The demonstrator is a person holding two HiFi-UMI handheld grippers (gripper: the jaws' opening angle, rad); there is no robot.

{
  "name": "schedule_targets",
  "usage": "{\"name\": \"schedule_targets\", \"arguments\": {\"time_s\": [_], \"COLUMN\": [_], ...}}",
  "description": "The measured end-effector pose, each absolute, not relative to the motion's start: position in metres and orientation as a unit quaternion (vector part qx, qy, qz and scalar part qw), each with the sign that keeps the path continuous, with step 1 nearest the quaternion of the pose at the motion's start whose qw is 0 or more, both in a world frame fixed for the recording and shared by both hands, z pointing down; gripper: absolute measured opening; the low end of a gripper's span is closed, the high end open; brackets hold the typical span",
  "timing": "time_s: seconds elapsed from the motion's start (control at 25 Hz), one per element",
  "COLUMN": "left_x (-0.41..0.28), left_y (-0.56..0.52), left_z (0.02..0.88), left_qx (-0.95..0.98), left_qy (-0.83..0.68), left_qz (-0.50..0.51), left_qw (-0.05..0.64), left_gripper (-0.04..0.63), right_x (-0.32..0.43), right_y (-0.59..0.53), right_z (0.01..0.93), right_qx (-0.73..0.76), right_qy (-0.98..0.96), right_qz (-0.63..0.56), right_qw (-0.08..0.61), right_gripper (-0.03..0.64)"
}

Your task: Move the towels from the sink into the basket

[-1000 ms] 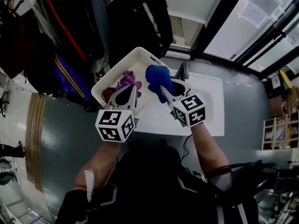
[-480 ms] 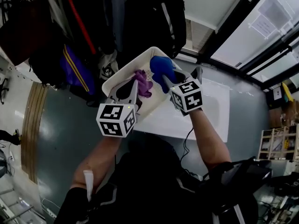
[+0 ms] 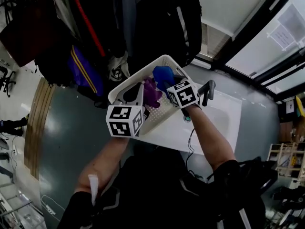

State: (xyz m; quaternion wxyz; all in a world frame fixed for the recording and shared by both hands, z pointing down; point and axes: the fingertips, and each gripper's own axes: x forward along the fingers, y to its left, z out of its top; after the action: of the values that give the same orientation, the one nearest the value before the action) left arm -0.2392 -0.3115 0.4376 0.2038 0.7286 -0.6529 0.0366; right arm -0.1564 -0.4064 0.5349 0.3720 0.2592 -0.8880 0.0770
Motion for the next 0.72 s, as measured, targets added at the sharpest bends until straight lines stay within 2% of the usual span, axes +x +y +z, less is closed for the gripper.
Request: {"name": "schedule_targets", "arguments": {"time_s": [0.72], "left_x": [-0.243], "left_y": [-0.361], "left_z": [0.519], "left_qx": [0.698], "left_qy": [-0.652], "left_qz": [0.082], "left_qw": [0.284], "left_gripper": [0.005], "right_x": [-0.178], "right_y": [-0.449], "right_z": [0.621], "right_qx": [0.241], "right_qy": [-0.851], "right_qz": [0.151], "right_qw": [0.442], "right_gripper": [0.115]}}
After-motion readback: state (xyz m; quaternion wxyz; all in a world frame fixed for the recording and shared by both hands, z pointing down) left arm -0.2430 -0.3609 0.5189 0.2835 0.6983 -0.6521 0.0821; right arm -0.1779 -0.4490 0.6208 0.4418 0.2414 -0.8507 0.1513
